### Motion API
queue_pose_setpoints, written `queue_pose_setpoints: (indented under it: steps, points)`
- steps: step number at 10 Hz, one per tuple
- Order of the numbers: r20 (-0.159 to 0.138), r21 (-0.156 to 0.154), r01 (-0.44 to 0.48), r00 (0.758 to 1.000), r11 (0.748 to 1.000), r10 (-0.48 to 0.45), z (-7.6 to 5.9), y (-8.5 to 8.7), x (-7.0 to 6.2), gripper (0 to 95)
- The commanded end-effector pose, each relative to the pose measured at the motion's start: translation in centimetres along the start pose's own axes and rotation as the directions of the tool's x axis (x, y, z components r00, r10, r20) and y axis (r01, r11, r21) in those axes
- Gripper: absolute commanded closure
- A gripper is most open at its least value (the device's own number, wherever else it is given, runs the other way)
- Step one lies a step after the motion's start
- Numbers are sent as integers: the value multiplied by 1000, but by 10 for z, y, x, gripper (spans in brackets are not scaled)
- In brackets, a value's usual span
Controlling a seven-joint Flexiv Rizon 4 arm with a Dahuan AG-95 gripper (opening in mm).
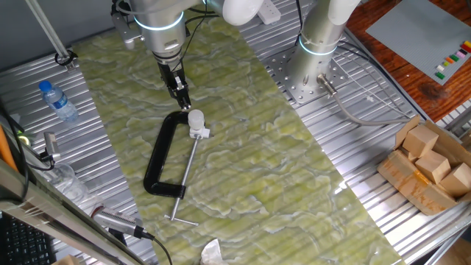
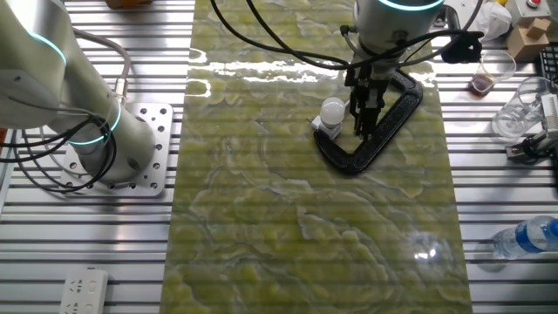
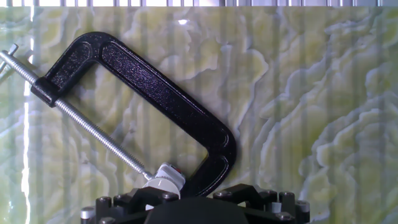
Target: Take out the light bulb by rotating it
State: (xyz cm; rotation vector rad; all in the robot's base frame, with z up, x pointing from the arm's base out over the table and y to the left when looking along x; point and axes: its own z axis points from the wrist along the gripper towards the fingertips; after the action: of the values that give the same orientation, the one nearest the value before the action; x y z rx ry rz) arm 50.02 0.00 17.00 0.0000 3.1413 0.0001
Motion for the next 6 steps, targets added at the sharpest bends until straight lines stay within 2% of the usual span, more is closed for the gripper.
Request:
queue_pose_setpoints:
  steps: [1,2,6]
  points:
    - [0,0,0,1000,1000,0,0,0,0,0]
    - [-78,-87,-33,997,996,26,0,0,0,950]
    - [-82,-81,-38,996,996,31,0,0,0,950]
